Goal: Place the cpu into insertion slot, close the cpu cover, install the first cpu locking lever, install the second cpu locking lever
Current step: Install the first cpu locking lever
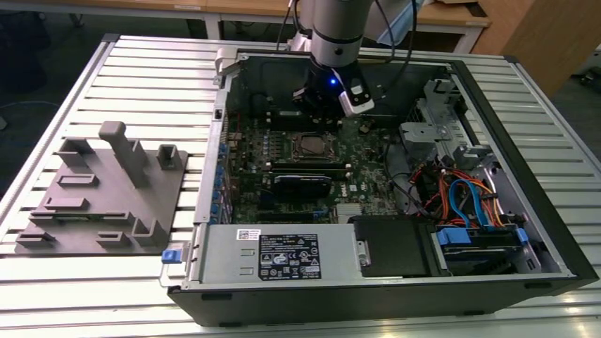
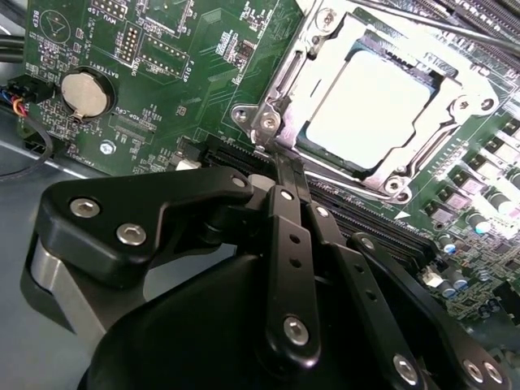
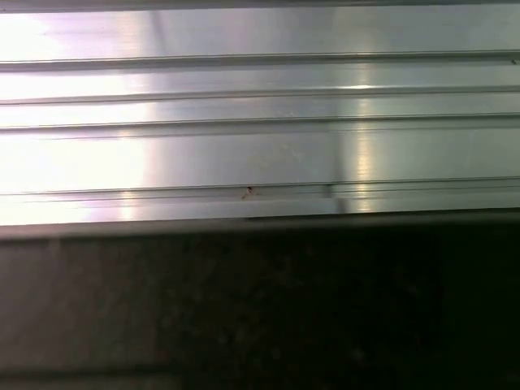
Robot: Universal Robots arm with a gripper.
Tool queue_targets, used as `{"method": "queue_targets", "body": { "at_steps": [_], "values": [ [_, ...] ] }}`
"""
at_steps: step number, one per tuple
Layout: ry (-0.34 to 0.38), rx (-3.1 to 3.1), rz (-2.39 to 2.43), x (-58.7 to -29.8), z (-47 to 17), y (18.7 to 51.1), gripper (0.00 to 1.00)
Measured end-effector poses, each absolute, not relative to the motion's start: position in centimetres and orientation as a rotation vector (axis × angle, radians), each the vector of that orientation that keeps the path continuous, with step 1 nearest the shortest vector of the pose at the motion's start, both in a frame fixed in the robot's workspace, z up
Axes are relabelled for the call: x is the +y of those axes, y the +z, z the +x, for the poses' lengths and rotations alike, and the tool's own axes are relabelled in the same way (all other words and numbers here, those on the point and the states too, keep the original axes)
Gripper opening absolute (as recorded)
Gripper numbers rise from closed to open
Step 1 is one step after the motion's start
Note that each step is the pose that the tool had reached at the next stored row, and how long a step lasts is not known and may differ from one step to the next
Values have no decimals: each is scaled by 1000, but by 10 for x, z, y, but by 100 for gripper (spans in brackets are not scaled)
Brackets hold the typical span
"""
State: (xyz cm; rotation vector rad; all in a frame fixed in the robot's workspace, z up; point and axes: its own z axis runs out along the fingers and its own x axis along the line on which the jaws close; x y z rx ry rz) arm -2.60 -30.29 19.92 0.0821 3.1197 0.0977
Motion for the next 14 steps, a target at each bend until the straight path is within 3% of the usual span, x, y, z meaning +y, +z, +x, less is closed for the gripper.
{"method": "queue_targets", "body": {
  "at_steps": [14],
  "values": [
    [95,3120,82,-304,-26,197,10]
  ]
}}
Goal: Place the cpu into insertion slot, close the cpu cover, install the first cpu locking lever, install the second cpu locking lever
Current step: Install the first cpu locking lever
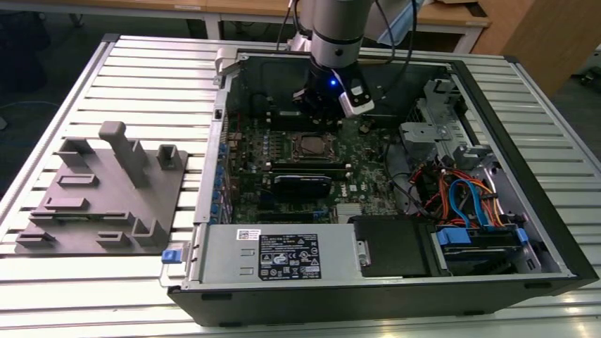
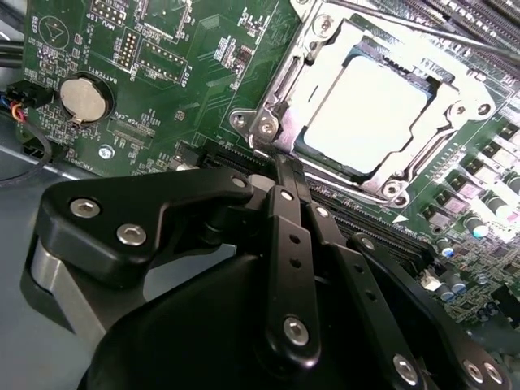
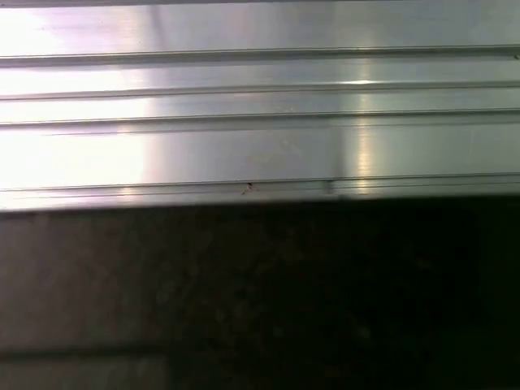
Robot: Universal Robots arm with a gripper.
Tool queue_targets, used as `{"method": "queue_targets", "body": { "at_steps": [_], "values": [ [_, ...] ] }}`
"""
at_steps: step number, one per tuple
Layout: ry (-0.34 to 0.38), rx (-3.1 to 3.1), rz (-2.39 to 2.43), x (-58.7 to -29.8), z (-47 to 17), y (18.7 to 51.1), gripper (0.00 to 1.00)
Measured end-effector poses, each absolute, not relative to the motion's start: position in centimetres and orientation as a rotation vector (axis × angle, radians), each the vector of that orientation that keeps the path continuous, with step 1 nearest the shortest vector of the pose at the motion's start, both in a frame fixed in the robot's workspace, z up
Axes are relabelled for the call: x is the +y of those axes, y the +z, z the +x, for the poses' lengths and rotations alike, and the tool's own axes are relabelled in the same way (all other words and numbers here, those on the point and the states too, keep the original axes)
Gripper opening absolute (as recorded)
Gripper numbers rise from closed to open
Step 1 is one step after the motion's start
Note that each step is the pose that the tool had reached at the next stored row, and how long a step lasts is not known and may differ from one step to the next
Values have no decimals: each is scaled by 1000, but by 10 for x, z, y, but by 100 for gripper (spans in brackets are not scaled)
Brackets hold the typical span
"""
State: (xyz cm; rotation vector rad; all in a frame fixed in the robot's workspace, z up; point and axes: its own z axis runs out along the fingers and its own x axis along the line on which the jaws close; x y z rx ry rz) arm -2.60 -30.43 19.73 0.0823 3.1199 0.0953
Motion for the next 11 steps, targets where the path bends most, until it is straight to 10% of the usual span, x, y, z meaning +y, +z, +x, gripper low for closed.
{"method": "queue_targets", "body": {
  "at_steps": [11],
  "values": [
    [147,3119,83,-304,-26,197,10]
  ]
}}
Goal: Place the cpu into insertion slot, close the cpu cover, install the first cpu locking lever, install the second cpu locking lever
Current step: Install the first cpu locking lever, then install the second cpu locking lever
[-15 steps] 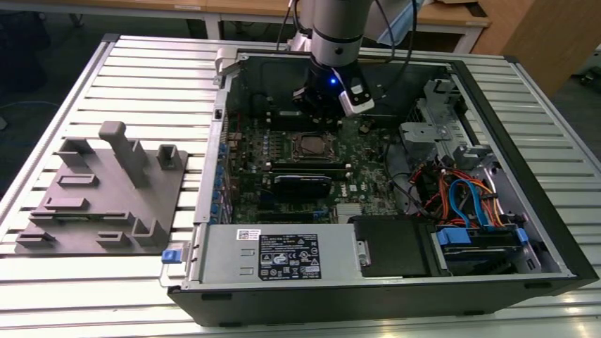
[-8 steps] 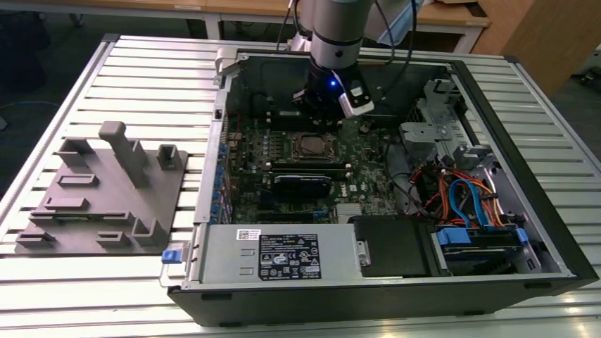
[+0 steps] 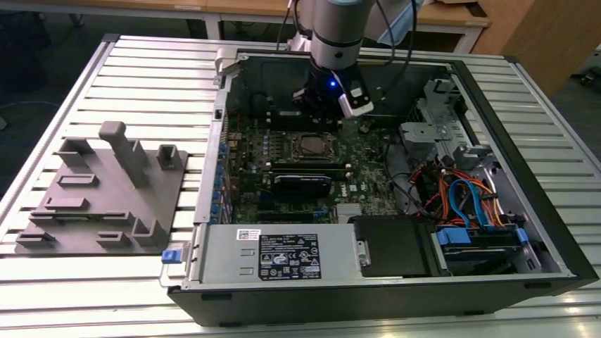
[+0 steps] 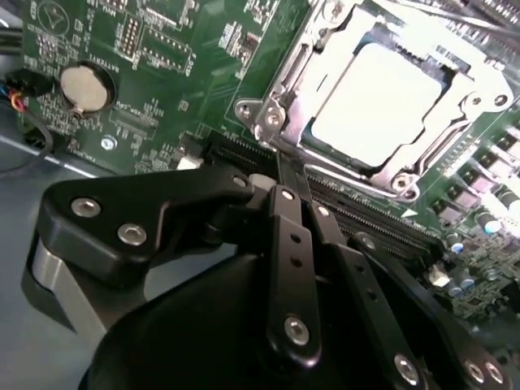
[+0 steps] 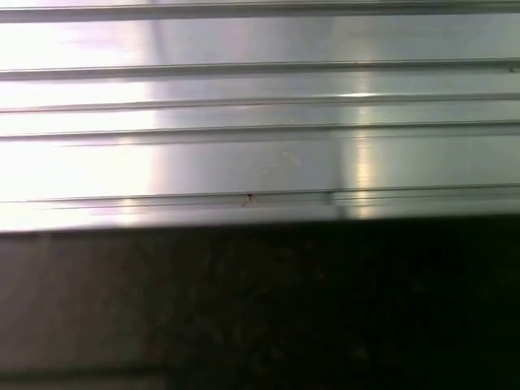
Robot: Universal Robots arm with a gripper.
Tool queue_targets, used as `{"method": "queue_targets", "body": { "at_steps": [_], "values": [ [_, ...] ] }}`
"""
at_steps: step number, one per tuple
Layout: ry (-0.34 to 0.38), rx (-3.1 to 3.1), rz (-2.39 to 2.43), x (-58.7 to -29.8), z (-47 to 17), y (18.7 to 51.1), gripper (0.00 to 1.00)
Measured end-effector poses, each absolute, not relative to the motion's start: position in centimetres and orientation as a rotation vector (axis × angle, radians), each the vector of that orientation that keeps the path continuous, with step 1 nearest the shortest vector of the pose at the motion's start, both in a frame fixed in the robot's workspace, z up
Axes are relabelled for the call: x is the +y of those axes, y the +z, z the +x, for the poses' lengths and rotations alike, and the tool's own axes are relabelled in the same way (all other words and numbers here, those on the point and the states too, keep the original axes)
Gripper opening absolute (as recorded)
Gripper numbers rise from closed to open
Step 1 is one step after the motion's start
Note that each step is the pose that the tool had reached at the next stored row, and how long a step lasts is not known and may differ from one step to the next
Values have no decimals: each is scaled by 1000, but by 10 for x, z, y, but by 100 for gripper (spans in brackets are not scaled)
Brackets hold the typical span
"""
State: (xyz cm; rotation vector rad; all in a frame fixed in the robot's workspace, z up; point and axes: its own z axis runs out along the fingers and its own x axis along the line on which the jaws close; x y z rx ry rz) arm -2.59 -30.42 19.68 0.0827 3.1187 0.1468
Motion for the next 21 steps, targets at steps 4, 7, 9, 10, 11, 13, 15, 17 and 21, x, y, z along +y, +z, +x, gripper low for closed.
{"method": "queue_targets", "body": {
  "at_steps": [4,7,9,10,11,13,15,17,21],
  "values": [
    [147,3119,83,-304,-26,203,10],
    [146,3119,82,-304,-26,204,10],
    [141,3119,82,-305,-26,204,10],
    [138,3119,83,-306,-26,204,10],
    [135,3119,83,-307,-26,204,10],
    [130,3119,82,-309,-26,204,10],
    [130,3119,83,-310,-26,204,10],
    [129,3119,83,-310,-26,204,10],
    [129,3119,83,-310,-26,204,10]
  ]
}}
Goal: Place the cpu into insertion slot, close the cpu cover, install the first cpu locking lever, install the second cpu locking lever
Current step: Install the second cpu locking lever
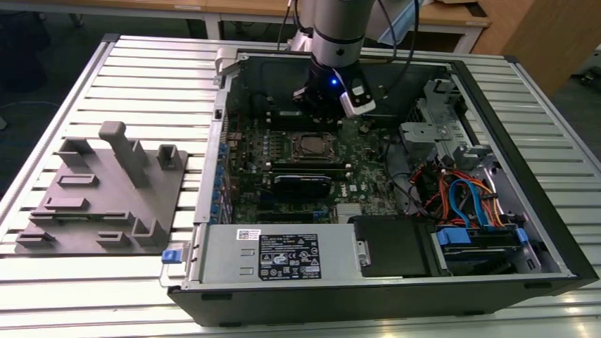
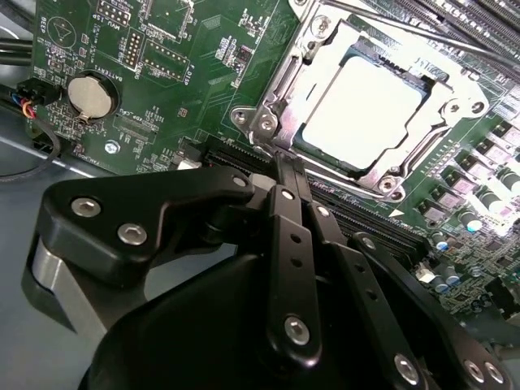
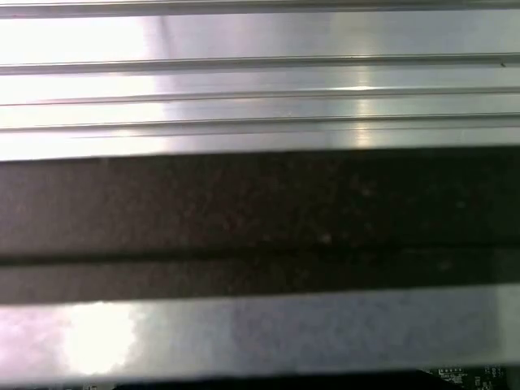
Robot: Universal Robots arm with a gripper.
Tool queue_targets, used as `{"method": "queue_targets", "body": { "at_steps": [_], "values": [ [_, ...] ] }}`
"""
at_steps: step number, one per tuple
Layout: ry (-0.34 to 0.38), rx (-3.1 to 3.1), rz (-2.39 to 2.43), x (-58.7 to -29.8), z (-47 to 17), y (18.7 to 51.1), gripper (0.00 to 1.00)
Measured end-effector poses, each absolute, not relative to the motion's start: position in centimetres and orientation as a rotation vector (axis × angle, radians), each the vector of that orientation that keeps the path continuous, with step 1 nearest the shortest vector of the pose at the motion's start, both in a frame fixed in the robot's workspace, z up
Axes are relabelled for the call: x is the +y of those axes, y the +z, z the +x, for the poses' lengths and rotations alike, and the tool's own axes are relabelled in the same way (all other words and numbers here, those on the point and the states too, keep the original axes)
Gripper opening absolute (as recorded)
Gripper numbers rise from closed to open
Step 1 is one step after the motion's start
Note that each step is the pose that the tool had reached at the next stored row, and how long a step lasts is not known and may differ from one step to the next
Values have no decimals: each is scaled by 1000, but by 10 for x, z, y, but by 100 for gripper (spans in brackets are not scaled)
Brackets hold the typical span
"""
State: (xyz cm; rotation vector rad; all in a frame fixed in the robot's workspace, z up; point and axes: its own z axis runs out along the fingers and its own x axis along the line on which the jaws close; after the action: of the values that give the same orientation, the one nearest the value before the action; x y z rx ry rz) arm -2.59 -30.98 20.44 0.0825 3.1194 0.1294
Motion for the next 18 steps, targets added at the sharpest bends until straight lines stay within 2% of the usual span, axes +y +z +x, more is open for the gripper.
{"method": "queue_targets", "body": {
  "at_steps": [9,18],
  "values": [
    [129,3119,82,-312,-26,204,10],
    [129,3119,82,-327,-26,204,10]
  ]
}}
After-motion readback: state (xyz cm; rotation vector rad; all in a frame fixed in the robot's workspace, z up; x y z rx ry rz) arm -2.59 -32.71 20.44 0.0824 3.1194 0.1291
